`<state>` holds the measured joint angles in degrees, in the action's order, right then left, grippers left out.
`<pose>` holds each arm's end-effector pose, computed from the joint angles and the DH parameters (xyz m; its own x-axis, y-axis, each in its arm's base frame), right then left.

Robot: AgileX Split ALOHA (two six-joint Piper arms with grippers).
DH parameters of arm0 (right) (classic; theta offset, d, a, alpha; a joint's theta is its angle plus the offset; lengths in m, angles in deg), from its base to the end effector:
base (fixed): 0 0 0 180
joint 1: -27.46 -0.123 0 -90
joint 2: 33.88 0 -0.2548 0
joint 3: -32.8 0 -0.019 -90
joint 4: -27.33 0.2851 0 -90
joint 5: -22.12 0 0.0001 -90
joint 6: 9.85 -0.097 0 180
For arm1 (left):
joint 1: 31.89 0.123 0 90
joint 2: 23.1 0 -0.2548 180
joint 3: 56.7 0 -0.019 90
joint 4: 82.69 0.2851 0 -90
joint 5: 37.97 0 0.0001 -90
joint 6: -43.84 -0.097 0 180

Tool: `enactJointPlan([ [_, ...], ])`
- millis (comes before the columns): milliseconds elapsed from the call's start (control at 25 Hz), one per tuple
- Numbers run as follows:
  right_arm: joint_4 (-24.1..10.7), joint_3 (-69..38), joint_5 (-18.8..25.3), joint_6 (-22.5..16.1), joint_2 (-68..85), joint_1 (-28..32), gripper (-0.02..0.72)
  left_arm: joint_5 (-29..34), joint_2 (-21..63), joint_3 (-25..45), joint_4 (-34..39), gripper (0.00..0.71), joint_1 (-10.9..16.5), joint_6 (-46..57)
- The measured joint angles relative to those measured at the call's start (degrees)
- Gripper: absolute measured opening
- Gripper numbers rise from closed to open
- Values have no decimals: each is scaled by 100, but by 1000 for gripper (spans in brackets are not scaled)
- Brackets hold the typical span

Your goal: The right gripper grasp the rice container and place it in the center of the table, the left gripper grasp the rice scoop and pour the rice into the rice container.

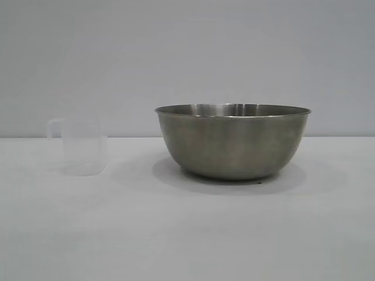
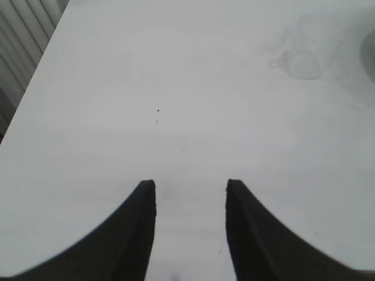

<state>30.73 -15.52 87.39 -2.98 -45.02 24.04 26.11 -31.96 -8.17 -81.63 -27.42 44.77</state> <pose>0.0651 0.0091 0.2783 -0.5557 -0.1282 -0.8214 -0.1572 0.9864 -0.0475 0.0605 0.0064 0.2812 -0.5196 -0.0488 -0.8530 -0.0963 0.9953 0.0017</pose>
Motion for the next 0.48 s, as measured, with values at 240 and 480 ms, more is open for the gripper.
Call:
enactJointPlan([
  [240, 0, 0, 0, 0, 0, 0, 555, 0, 0, 0, 0, 260, 0, -13],
  [480, 0, 0, 0, 0, 0, 0, 555, 0, 103, 0, 0, 260, 0, -13],
])
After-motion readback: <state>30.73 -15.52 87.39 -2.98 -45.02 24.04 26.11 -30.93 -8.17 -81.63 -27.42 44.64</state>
